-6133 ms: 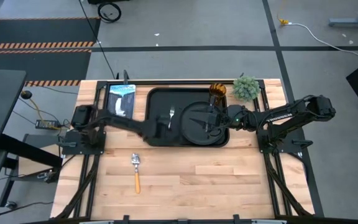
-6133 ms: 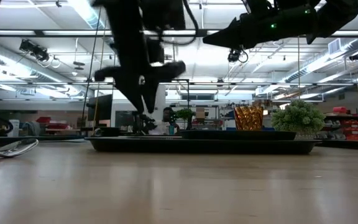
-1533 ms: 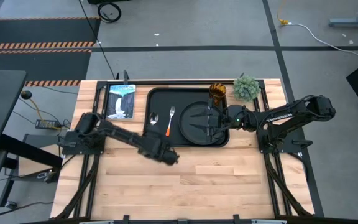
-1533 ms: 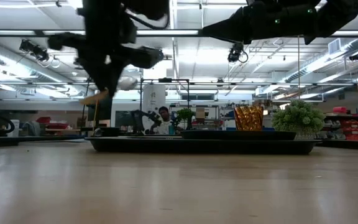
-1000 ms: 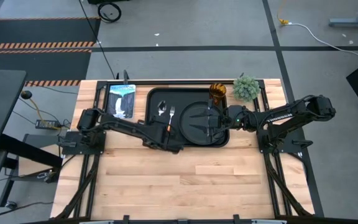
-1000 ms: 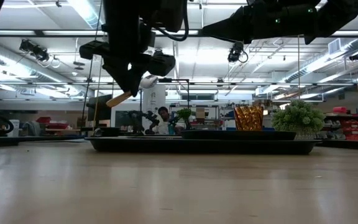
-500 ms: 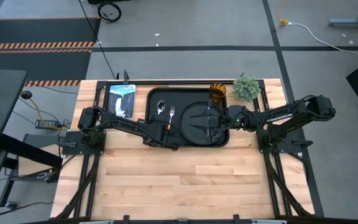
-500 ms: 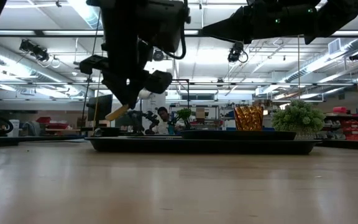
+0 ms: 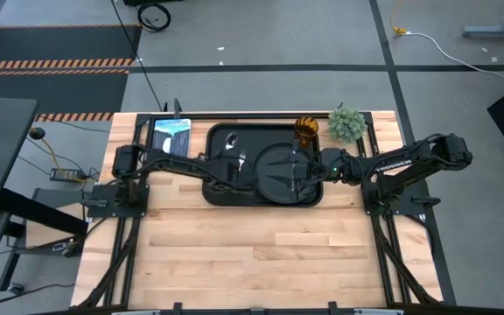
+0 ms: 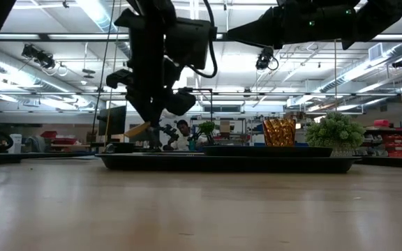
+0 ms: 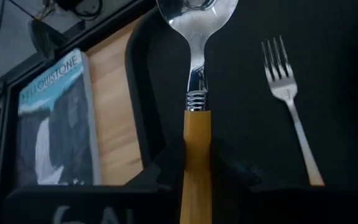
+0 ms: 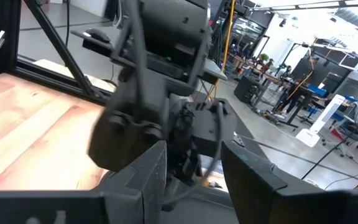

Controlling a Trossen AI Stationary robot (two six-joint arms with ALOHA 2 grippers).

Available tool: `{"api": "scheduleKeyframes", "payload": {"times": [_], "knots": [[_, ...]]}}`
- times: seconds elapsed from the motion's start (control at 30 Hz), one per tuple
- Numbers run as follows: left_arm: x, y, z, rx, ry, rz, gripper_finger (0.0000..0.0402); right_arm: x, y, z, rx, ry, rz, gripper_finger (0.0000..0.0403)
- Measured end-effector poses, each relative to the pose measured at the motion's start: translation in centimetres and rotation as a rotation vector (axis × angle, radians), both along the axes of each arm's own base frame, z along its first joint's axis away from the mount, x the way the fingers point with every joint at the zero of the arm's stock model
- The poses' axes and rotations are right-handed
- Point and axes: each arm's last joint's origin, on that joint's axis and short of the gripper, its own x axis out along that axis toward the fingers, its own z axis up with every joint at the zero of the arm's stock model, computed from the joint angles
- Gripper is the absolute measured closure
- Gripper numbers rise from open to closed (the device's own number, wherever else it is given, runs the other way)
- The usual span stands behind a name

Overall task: Pick and place plate/cup/fork/spoon on tray
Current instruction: Put the yellow spoon on the black serving tray to the left of the orange fork

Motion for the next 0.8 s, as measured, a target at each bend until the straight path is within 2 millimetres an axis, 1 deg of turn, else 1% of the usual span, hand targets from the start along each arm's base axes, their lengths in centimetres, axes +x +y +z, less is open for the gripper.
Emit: {"api": "scheduleKeyframes", "payload": {"times": [0.13, 0.27, 0.37, 0.5, 0.63, 0.8], "knots": [[-0.1, 1.0, -1.0, 0.003, 0.010, -0.013, 0.0335, 0.0, 0.0, 0.0, 0.018, -0.001, -0.001, 0.0243], [-0.9, 1.9, -2.2, -0.026, 0.044, 0.000, 0.0335, 0.0, 0.0, 0.0, 0.026, -0.002, -0.001, 0.0243], [-1.6, 2.5, -2.5, -0.036, 0.053, 0.017, 0.0335, 0.0, 0.0, 0.0, 0.026, -0.003, 0.000, 0.0243], [-2.3, 3.3, -3.0, -0.040, 0.000, 0.004, 0.0335, 0.0, 0.0, 0.1, 0.025, -0.011, 0.000, 0.0243], [-2.9, 3.9, -3.3, -0.062, -0.120, -0.036, 0.0335, 0.0, 0.0, 0.1, 0.025, -0.017, -0.005, 0.0243], [-3.9, 3.7, -3.6, -0.079, -0.272, -0.079, 0.0335, 0.0, 0.0, 0.1, 0.025, -0.018, -0.006, 0.0243]]}}
